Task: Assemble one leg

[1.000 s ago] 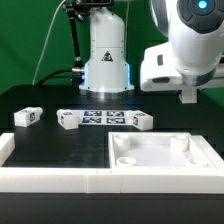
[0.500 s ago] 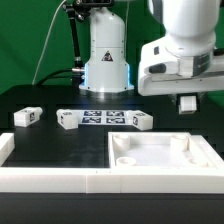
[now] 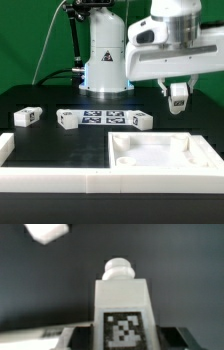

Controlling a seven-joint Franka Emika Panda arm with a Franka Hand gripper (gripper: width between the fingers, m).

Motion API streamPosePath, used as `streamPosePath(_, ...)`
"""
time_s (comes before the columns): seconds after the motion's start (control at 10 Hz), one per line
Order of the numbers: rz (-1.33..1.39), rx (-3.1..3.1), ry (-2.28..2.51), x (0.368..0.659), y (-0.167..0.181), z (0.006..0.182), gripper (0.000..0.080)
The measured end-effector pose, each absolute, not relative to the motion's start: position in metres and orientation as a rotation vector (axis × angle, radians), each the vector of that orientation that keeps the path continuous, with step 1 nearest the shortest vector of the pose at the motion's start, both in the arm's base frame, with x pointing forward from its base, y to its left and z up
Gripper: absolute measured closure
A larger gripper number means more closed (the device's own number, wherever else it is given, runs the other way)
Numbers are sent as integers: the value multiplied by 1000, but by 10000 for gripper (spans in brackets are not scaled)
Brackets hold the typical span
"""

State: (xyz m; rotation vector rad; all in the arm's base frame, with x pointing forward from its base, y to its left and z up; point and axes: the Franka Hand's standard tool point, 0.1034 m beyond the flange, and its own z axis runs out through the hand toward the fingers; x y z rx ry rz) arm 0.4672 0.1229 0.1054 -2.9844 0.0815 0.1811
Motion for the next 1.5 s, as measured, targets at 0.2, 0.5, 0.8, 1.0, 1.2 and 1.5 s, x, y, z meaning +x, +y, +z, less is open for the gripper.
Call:
streamPosePath(0.2,-121,-3000,77,468,123,101,509)
streamPosePath(0.5,-446,-2986,-12,474,127,104,509)
streamPosePath(0.8,-452,-3007,-187,502,112,118,509)
streamPosePath(1.0,-439,-3010,-184,497,111,114,509)
streamPosePath(1.2,-440,-3010,-184,500,110,114,509)
streamPosePath(1.5,-473,-2987,-269,571,110,122,509)
